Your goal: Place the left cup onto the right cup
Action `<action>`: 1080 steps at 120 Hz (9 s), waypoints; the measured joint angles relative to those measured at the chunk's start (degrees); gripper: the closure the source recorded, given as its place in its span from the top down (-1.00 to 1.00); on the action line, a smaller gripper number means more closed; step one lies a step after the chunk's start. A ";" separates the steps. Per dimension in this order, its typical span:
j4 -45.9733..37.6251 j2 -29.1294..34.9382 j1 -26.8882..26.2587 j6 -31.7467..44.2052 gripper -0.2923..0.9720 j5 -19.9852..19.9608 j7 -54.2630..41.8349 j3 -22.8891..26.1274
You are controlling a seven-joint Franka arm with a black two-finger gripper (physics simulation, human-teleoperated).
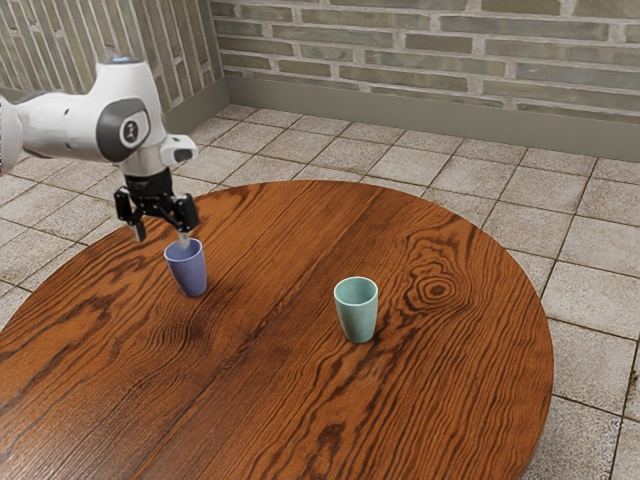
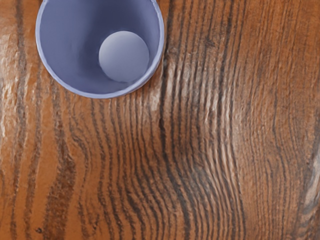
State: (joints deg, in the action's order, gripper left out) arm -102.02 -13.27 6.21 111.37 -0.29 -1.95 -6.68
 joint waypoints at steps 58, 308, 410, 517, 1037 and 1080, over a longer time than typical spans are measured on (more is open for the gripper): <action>1.64 -5.34 0.49 6.08 0.54 -2.77 -2.45 0.15; 9.63 -18.58 1.09 14.31 -0.09 -4.33 -5.24 0.70; 9.62 -17.49 1.13 13.19 -0.70 -5.24 -4.42 0.46; 9.19 0.66 -5.40 -5.00 -0.70 5.29 2.29 5.07; 27.29 -21.29 -15.02 0.11 0.22 9.99 35.71 19.33; 26.63 -19.85 -14.75 0.32 0.48 10.04 35.52 19.33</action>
State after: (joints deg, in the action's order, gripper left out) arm -75.39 -33.12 -8.54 111.69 9.75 33.57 12.65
